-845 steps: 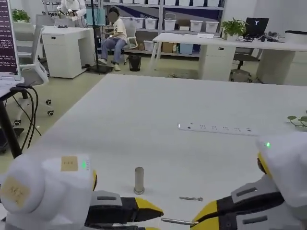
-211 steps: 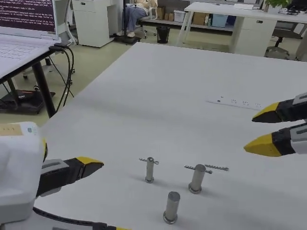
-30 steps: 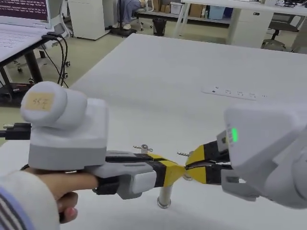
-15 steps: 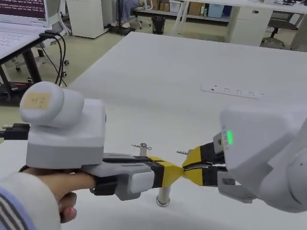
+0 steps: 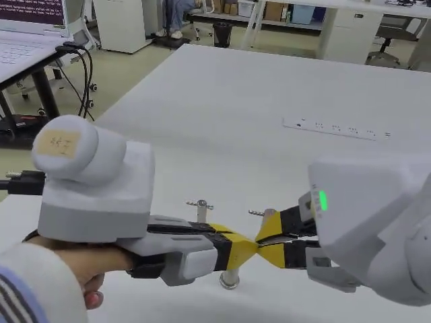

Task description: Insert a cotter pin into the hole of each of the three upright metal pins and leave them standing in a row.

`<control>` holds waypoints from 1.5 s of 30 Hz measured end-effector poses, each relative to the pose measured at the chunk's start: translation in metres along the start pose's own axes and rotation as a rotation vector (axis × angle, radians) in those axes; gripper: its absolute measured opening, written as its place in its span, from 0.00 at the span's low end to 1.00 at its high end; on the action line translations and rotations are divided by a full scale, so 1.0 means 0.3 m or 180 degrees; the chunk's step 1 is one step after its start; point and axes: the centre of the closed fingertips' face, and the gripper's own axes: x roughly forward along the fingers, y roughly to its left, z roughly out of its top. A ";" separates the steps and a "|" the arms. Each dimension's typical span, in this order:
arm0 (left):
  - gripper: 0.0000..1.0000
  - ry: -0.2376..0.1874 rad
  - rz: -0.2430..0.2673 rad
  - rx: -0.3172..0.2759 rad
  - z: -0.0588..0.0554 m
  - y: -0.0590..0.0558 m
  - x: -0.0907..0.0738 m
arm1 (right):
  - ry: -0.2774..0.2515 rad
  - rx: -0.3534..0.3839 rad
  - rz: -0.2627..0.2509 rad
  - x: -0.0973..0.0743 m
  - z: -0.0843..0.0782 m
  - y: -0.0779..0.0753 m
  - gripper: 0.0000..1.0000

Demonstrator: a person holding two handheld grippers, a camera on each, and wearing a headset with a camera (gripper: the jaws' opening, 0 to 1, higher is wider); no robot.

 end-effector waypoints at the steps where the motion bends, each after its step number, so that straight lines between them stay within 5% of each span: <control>1: 0.00 0.0001 -0.0001 -0.0012 0.000 -0.001 -0.001 | -0.0007 0.0006 -0.0001 -0.001 0.000 0.000 0.00; 18: 0.00 0.0138 -0.0041 0.0362 -0.018 -0.014 -0.011 | -0.0228 0.0404 0.0011 -0.015 -0.009 0.002 0.08; 21: 0.00 0.0142 -0.0095 0.0556 -0.013 -0.028 -0.021 | -0.0301 0.0727 0.0137 -0.021 -0.023 0.015 0.09; 27: 0.00 0.0160 -0.0128 0.0656 -0.009 -0.034 -0.035 | -0.0525 0.1198 0.0198 -0.033 -0.023 0.005 0.15; 34: 0.00 0.0271 -0.0114 0.1078 -0.020 -0.039 -0.052 | -0.0756 0.1757 0.0483 -0.023 -0.025 0.037 0.13; 45: 0.00 0.0229 -0.0306 0.1488 -0.037 -0.079 -0.069 | -0.0990 0.2048 0.0682 -0.006 -0.010 0.077 0.10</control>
